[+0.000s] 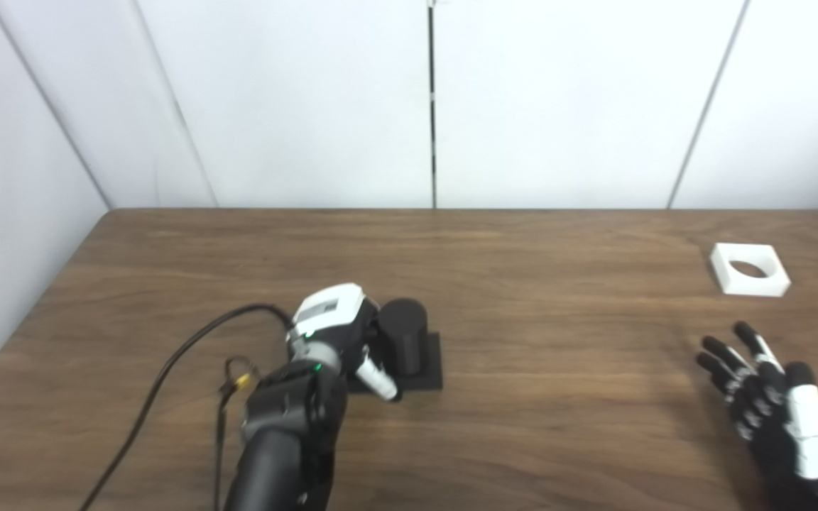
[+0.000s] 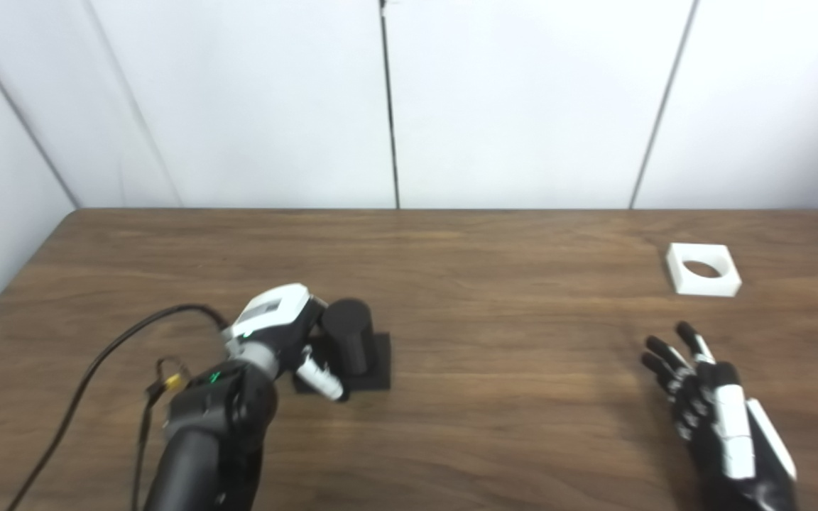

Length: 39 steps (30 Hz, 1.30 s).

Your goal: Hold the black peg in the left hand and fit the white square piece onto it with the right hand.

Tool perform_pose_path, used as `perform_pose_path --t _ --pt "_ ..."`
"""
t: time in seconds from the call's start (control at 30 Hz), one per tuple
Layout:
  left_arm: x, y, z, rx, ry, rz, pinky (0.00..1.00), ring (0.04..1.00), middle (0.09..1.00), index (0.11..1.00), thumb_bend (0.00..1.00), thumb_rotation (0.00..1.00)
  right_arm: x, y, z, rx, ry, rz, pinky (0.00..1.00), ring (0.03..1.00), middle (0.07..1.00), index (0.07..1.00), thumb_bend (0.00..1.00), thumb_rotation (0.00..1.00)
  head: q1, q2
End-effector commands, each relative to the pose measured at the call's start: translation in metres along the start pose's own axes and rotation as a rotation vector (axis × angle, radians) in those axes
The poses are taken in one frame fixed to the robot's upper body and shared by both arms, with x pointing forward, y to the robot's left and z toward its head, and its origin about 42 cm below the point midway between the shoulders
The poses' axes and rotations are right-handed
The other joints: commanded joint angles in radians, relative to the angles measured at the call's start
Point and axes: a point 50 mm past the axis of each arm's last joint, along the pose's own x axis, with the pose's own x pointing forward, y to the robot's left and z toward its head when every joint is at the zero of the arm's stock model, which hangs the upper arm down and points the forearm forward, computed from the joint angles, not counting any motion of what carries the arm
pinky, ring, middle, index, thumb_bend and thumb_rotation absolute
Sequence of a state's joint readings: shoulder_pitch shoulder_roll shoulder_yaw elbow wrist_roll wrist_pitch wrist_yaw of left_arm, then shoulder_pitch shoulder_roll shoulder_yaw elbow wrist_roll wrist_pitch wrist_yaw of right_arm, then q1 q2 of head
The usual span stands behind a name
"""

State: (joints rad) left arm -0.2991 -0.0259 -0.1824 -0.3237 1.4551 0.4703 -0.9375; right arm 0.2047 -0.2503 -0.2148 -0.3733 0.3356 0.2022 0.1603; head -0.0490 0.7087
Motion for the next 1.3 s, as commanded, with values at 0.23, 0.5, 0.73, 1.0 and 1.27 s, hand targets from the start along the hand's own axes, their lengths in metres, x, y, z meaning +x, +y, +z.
perform_pose_path --t 0.23,0.5,0.73,1.0,1.27 --pt "-0.030 -0.016 0.016 0.004 -0.057 -0.056 0.89 0.886 0.833 0.486 0.52 0.05 0.006 0.019 0.020 0.016 -0.066 0.012 1.00 0.907 0.910 1.000 0.57 1.00 -0.055 0.038" --pt "-0.048 -0.023 0.029 -0.003 -0.090 -0.057 0.86 0.862 0.795 0.485 0.52 0.06 0.004 0.022 0.020 0.020 -0.078 0.003 1.00 0.903 0.899 1.000 0.58 1.00 -0.074 0.066" --pt "-0.062 -0.029 0.045 -0.002 -0.098 -0.076 0.88 0.865 0.791 0.484 0.52 0.06 0.001 0.023 0.020 0.029 -0.067 0.001 1.00 0.907 0.908 1.000 0.59 1.00 -0.074 0.079" --pt "-0.072 -0.037 0.060 0.001 -0.094 -0.057 0.90 0.882 0.826 0.484 0.52 0.06 -0.001 0.021 0.019 0.032 -0.067 0.009 1.00 0.915 0.917 1.000 0.59 1.00 -0.082 0.079" --pt "-0.075 -0.051 0.069 -0.010 -0.079 -0.048 0.92 0.877 0.811 0.482 0.52 0.06 -0.003 0.019 0.021 0.027 -0.067 0.007 1.00 0.914 0.916 1.000 0.58 1.00 -0.085 0.075"
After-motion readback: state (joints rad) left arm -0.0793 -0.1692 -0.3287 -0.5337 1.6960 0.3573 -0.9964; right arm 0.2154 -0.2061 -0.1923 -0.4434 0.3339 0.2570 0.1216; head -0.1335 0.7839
